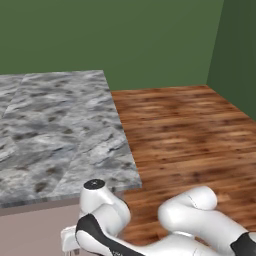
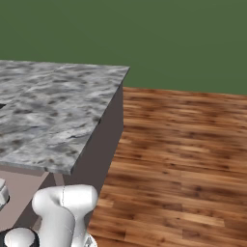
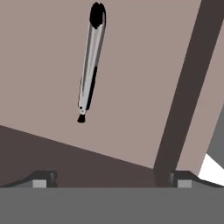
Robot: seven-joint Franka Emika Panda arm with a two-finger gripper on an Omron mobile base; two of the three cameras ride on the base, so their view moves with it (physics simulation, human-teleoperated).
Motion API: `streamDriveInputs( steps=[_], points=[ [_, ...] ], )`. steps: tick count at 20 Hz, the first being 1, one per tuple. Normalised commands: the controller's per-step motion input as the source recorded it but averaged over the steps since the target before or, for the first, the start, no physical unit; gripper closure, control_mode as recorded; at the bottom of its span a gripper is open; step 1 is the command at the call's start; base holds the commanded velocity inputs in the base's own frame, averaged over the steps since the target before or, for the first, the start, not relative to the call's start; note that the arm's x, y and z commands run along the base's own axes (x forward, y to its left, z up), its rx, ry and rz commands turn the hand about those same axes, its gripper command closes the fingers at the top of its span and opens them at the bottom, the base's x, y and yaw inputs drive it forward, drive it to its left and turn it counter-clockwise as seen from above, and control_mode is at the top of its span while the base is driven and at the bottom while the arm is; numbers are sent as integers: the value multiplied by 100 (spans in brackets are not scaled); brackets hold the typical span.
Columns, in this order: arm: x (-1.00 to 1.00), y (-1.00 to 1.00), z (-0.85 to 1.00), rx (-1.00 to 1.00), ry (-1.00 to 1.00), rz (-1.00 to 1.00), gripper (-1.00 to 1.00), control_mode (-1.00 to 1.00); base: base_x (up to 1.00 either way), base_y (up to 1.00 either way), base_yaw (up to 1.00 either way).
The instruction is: Take the tongs from the drawer on the left and place them on the dining counter next to the tray containing the kebab skewer.
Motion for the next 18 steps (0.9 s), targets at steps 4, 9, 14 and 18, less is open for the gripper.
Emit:
streamDriveInputs(
  steps=[4, 9, 14, 18],
  points=[
    [15, 14, -35, 0, -1, 0, -100, -100, 0, 0, 0],
    [27, 14, -35, 0, -5, 0, -100, -100, 0, 0, 0],
    [24, 21, -37, 0, -2, 0, -100, -100, 0, 0, 0],
    [17, 25, -32, 0, 0, 0, -100, -100, 0, 0, 0]
  ],
)
